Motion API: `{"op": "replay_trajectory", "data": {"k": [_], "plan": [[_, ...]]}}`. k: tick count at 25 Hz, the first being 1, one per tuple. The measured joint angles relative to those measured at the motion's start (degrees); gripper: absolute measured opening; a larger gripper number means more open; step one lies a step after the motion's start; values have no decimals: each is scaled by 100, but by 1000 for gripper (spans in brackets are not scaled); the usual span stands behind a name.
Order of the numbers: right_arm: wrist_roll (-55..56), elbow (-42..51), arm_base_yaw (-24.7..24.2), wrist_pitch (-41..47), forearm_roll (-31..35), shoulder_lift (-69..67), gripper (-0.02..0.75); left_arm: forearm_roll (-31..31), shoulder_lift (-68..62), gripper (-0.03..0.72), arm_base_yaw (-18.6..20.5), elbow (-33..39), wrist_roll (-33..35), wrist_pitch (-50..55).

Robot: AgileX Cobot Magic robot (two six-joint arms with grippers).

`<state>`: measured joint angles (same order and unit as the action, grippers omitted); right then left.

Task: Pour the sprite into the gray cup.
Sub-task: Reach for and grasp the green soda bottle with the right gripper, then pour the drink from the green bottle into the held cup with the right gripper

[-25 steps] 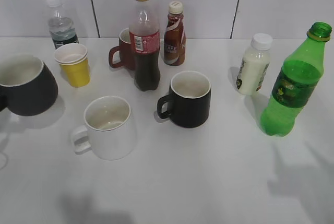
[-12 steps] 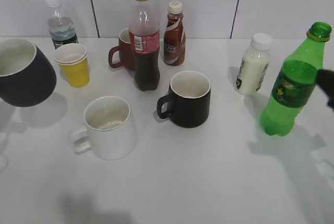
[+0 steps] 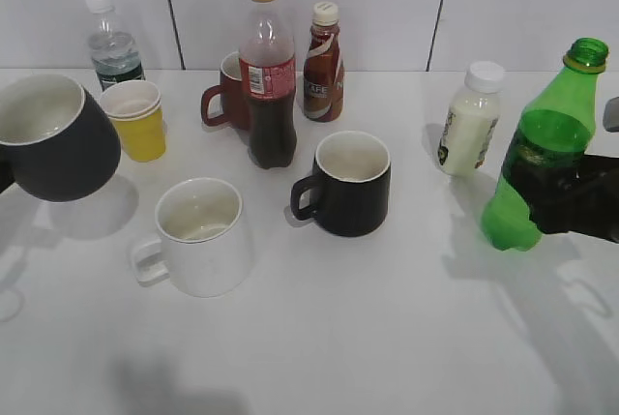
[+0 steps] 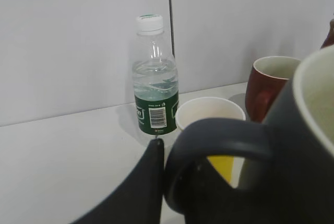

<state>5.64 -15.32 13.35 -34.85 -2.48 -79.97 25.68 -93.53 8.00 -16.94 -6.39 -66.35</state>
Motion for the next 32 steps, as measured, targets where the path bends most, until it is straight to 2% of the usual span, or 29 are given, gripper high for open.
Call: {"op": "replay_trajectory", "data": {"k": [6,11,13,15,18,23,25,28,30,32], "plan": [[-308,-21,0,-1772,533,-1201,608,4,261,65,0,1,-117,150],[-321,-302,0,-2554,616,-2225,596,-10,710,65,-49,5,-142,542],[-329,-354,0,-2848,641,-2495,537,-49,908,65,-210,5,-142,893],[-345,-337,0,-3050,635,-2569,417,-95,1124,65,-445,5,-147,1247],[-511,-220,0,-3143,560,-2513,404,-376,1525,65,-977,5,-147,1873],[-907,-162,27,-2353,117,-1702,404,-939,2022,65,-2048,5,-152,2890],[-1279,-162,167,-1990,141,-1334,404,-1023,2088,65,-2435,5,-152,3125],[-2204,-354,689,-995,693,-818,404,-1234,2096,65,-3022,-108,-152,3812],[-2972,-558,1083,-329,1199,-592,404,-1349,2096,65,-3301,-347,-152,4451],[-3782,-778,1461,-25,1678,-501,404,-1404,2096,65,-3532,-649,-152,4895]]}}
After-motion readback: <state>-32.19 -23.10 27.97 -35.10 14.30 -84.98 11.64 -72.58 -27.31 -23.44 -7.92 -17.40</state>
